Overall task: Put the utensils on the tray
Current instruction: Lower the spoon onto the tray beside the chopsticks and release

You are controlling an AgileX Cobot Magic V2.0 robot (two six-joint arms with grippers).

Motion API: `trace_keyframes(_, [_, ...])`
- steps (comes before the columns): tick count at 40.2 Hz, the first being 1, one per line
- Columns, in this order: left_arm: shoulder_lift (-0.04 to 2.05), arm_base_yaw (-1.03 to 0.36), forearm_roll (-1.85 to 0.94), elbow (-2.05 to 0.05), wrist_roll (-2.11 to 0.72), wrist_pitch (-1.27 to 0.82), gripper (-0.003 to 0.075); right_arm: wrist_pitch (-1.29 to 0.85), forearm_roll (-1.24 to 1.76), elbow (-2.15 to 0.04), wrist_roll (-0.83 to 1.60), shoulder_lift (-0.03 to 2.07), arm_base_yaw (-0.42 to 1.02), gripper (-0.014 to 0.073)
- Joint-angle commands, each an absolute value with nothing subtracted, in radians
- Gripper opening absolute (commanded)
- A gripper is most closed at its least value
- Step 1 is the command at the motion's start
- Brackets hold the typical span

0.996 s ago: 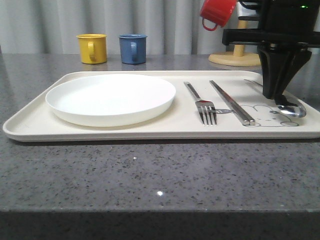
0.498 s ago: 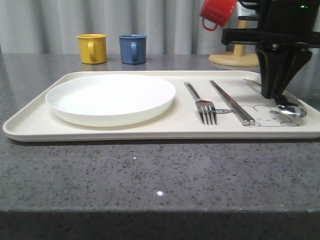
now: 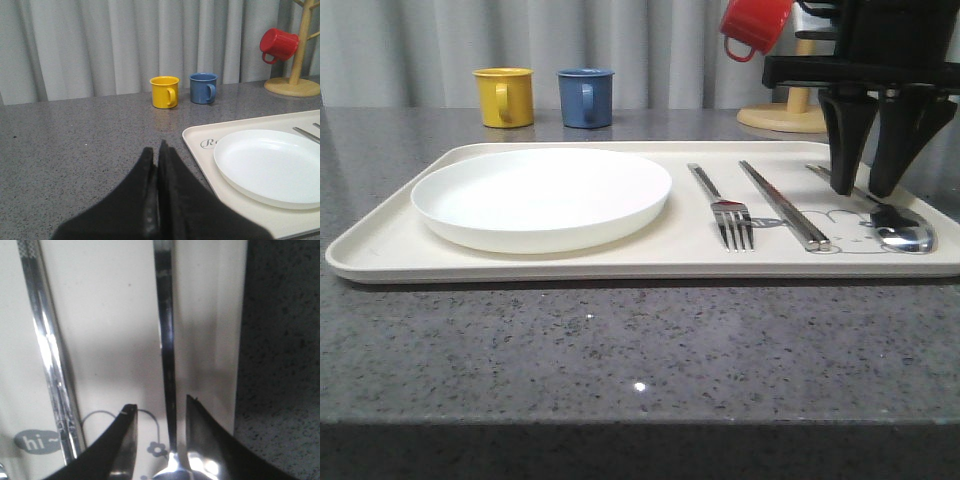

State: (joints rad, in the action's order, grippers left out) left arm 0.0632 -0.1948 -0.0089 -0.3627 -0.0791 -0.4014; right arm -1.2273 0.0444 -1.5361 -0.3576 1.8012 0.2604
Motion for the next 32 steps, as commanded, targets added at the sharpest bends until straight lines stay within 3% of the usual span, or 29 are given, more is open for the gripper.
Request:
trace_keyframes(1, [0.078, -0.196, -0.01, -0.39, -0.069, -0.322, -0.0018, -1.335, 0.017, -1.612, -0.355, 1.714, 0.261, 0.0279])
trace_keyframes(10, [0.078, -0.196, -0.01, -0.39, -0.069, -0.322, -0.0018, -1.329, 0.0, -1.753, -0.276, 1.597, 0.261, 0.024])
trace_keyframes(18, [0.078, -0.196, -0.01, -0.39, -0.069, -0.322, -0.0018, -1.305, -0.072, -1.748, -0.213, 1.485, 0.261, -0.0003])
trace_keyframes(22, [0.078, -0.196, -0.01, -0.39, -0.069, -0.322, -0.0018, -1.25, -0.103, -1.694, -0.209, 1.398, 0.261, -0.0075])
trace_keyframes(32, [0.078, -0.196, -0.01, -0.39, -0.069, -0.322, -0.0018, -0.968, -0.114, -1.349, -0.205, 1.081, 0.261, -0.0069])
